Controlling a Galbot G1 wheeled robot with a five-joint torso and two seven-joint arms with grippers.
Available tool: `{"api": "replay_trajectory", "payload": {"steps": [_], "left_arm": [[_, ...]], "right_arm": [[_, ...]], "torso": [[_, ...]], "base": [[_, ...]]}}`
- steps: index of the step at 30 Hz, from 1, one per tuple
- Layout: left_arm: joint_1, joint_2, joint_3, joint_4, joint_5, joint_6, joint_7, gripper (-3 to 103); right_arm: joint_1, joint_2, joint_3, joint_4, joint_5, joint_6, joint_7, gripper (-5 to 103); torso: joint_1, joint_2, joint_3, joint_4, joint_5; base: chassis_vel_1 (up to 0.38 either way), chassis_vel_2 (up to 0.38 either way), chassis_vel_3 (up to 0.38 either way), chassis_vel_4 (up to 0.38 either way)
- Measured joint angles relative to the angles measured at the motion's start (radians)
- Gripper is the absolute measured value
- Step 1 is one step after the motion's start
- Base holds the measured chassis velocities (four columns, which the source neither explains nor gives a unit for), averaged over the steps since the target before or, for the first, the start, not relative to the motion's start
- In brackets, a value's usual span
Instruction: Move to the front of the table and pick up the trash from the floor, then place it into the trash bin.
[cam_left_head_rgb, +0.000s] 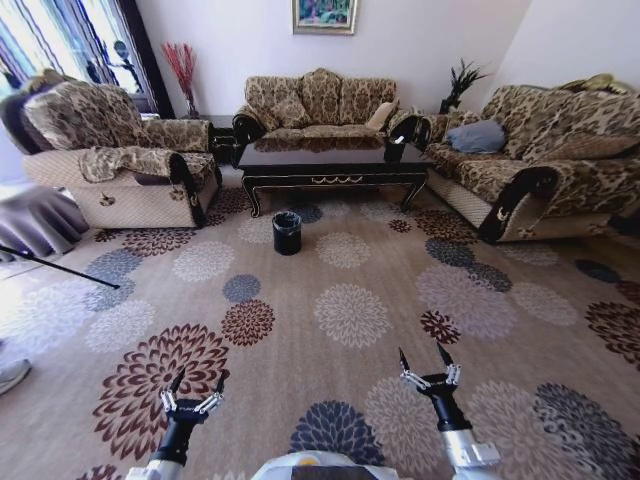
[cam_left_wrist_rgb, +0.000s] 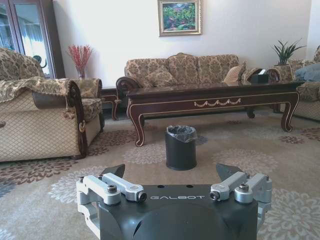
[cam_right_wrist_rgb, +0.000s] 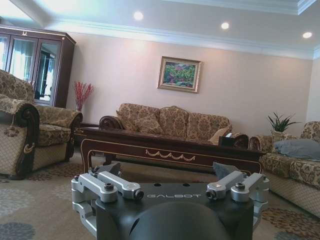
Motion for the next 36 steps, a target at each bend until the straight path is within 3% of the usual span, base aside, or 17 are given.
{"api": "replay_trajectory", "payload": {"steps": [36], "left_arm": [[0.000,0.000,0.000,0.000,0.000,0.000,0.000,100]], "right_arm": [[0.000,0.000,0.000,0.000,0.000,0.000,0.000,100]], "torso": [[0.060,0.149,0.089,0.0000,0.0000]], "base": [[0.000,0.000,0.000,0.000]]}}
